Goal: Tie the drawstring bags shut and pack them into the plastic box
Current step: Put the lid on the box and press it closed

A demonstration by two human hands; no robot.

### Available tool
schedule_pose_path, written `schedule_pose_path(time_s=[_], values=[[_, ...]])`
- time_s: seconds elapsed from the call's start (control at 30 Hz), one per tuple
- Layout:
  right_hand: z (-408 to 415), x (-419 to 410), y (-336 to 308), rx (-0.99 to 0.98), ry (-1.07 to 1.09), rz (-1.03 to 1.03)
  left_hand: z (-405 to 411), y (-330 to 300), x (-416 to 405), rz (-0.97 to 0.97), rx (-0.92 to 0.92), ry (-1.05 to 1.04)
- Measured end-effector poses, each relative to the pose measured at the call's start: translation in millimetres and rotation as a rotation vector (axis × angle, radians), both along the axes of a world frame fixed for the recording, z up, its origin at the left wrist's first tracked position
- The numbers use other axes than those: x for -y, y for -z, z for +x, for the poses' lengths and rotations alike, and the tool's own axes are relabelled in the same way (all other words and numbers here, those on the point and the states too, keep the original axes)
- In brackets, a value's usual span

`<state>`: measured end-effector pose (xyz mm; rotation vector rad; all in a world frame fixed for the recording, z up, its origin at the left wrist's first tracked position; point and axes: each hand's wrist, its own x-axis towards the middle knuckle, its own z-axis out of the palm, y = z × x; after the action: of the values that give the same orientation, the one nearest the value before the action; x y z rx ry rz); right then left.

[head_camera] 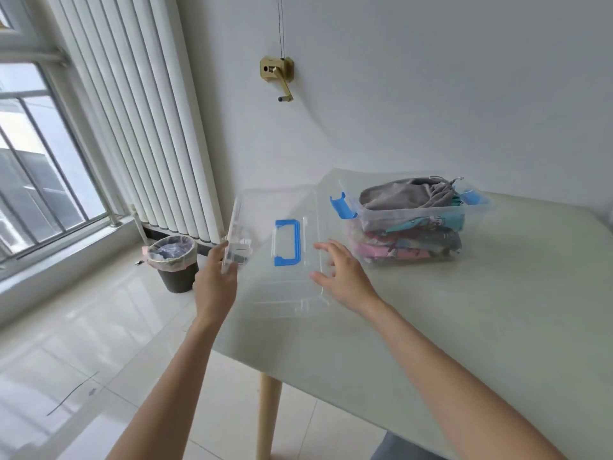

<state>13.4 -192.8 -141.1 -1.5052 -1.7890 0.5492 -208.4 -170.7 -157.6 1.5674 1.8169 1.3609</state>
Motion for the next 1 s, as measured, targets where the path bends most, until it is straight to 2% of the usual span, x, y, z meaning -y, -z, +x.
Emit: schedule_pose_path(time_s=[0.13, 0.2, 0.3, 0.4, 0.5, 0.67, 0.8, 0.93, 1.0], values=[[7, 1, -44, -0.151, 0.093, 0.241, 10, -27, -4, 0.172, 0.02, 0.049], [28, 0, -66, -0.141, 0.191, 0.358, 29, -44, -14, 0.233, -0.008, 0.137], [75, -6, -93, -0.084, 0.345, 0.404, 65, -68, -35, 0.279, -0.073, 0.274], [134, -17, -116, -0.058, 0.439, 0.342, 102, -89, -68, 0.288, -0.171, 0.368], [186, -30, -131, -0.057, 0.476, 0.195, 140, -107, -103, 0.278, -0.333, 0.467], [253, -51, -132, -0.085, 0.607, -0.014, 195, -124, -154, 0.224, -0.545, 0.552], [278, -67, -121, 0.007, 0.642, -0.121, 216, -130, -183, 0.171, -0.646, 0.635], [289, -74, -103, 0.1, 0.685, -0.151, 224, -133, -186, 0.151, -0.854, 0.564], [289, -75, -97, 0.108, 0.719, -0.137, 232, -138, -170, 0.207, -0.828, 0.576]])
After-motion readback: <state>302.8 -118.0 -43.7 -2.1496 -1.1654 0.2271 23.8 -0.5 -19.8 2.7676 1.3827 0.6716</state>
